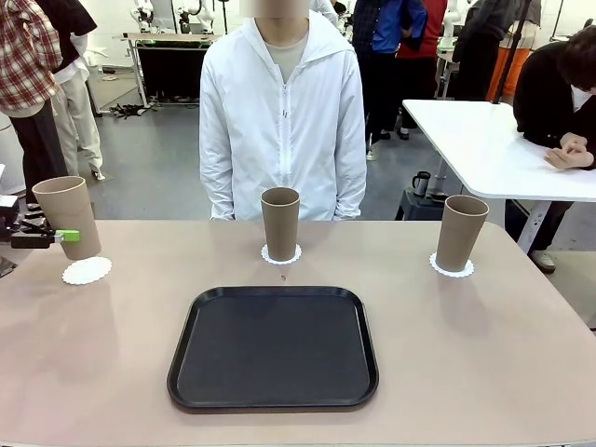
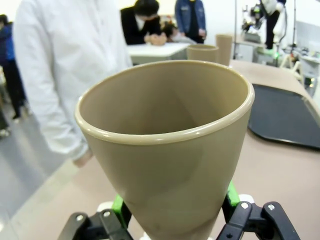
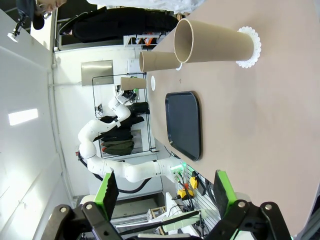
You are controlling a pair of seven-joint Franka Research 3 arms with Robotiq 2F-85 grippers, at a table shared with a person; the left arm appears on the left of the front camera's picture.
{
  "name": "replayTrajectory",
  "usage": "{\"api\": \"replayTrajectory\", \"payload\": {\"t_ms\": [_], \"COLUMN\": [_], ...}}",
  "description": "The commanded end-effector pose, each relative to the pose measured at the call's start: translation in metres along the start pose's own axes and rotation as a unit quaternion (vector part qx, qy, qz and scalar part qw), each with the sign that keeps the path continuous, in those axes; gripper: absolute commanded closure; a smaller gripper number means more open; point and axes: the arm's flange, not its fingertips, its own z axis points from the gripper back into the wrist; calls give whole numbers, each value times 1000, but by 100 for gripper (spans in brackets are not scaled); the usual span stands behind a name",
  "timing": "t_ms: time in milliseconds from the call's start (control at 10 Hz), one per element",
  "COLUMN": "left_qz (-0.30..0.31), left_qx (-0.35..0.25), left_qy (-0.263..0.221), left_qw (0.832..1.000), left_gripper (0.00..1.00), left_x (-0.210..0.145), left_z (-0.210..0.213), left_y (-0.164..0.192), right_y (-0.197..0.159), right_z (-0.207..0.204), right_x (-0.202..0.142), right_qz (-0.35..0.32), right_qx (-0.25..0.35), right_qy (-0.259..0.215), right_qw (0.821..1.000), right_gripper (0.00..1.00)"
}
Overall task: Place coasters on the table and set cups on them.
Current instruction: Take one Reusable plastic cup from the Flat Tray and place it on a coaster set by the human.
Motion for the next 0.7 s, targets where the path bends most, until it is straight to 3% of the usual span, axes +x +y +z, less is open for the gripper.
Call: {"api": "replayTrajectory", "payload": {"t_ms": [0,600], "left_qz": [-15,-67], "left_qx": [13,1], "left_qy": [-6,-14], "left_qw": [1000,998], "left_gripper": [16,16], "left_x": [-8,-30], "left_z": [-2,-13], "left_y": [8,-3], "right_y": [1,1], "right_z": [-1,-1], "right_x": [1,1], "right_qz": [-1,-1], "right_qx": [-3,-3], "right_qy": [-2,-2], "right_qw": [1000,1000], "right_gripper": [0,0]}}
